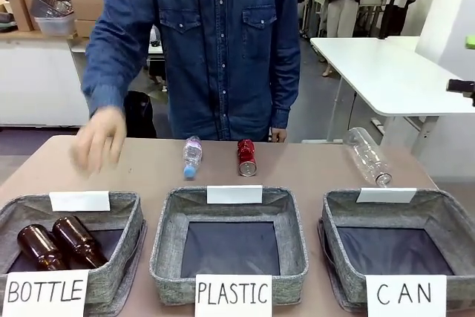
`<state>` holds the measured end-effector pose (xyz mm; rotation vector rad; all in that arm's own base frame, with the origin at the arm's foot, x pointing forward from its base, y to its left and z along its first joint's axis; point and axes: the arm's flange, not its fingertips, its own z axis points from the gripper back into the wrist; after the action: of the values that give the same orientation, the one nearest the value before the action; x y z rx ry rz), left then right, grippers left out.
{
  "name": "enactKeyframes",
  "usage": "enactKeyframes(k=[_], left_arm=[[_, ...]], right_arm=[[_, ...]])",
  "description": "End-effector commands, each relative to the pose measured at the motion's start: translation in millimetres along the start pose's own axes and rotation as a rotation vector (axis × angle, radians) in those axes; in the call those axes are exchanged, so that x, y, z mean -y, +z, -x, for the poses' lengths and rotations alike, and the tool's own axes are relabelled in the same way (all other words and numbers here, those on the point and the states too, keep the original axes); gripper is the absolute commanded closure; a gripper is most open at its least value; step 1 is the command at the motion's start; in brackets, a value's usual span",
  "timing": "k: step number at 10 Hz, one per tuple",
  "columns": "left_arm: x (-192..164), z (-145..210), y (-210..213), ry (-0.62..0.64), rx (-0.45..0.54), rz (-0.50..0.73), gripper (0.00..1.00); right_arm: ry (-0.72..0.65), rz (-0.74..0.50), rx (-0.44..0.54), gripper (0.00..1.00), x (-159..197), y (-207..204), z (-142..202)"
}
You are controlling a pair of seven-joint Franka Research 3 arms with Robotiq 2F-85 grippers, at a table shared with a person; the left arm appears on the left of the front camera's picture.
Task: Sort the can waste into the basket.
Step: Pick up the can waste from the table and place it in the right Fabric basket.
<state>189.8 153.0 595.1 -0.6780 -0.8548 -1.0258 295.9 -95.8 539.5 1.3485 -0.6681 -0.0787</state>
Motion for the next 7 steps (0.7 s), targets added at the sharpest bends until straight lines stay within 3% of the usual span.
enactKeyframes(k=[1, 4, 7], left_arm=[[23, -53, -74, -0.071, 0.010, 0.109, 0.62], [58, -143, -211, -0.347, -0.041, 0.389, 0.62], [90, -209, -338, -0.478, -0.025, 0.553, 0.62]], right_arm=[[0.025, -0.026, 0.016, 0.00, 0, -2, -3], [0.000, 0.000, 0.000, 0.00, 0, 0, 0], [0.023, -0.020, -0.071, 0.00, -16, 93, 9]])
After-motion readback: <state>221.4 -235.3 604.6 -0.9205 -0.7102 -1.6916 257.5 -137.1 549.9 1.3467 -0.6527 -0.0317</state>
